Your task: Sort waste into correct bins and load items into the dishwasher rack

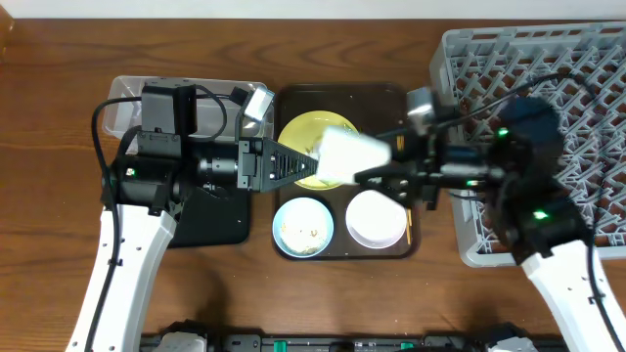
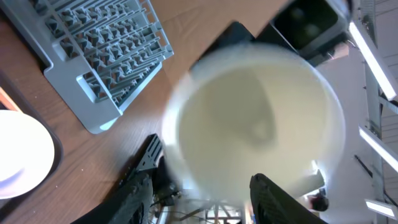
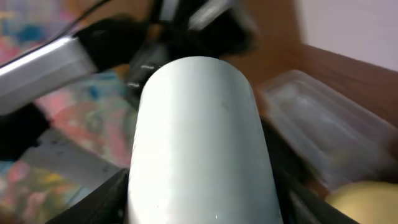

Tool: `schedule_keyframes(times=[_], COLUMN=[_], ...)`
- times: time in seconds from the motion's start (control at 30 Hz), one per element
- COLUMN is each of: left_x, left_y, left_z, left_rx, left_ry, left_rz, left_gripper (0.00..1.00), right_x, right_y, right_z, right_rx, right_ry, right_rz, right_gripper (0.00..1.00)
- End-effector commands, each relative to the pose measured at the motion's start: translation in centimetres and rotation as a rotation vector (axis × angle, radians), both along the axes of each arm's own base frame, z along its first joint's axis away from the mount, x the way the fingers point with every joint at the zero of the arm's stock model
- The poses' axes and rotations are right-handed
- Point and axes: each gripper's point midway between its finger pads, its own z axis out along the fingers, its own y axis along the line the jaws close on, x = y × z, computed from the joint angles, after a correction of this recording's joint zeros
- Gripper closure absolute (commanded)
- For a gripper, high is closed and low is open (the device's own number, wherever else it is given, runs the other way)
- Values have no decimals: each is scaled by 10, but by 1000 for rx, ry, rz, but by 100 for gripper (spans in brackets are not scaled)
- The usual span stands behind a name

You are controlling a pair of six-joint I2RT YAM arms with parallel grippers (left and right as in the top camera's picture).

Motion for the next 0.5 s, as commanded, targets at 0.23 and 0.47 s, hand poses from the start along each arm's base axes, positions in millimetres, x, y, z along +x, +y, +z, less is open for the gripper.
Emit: schedule_keyframes(times=[0.23, 0.47], left_x=[3, 4], left_y=[0, 0], left_z=[2, 1], left_rx=[16, 23], left_ry=[-36, -37], left_rz=[15, 22], left_gripper=[43, 43], right_x=[29, -21], right_y=[-181, -272], right_z=[-97, -150], right_rx=[-360, -664], right_ry=[492, 773], right_rz=[-991, -1462], right_gripper=[48, 49])
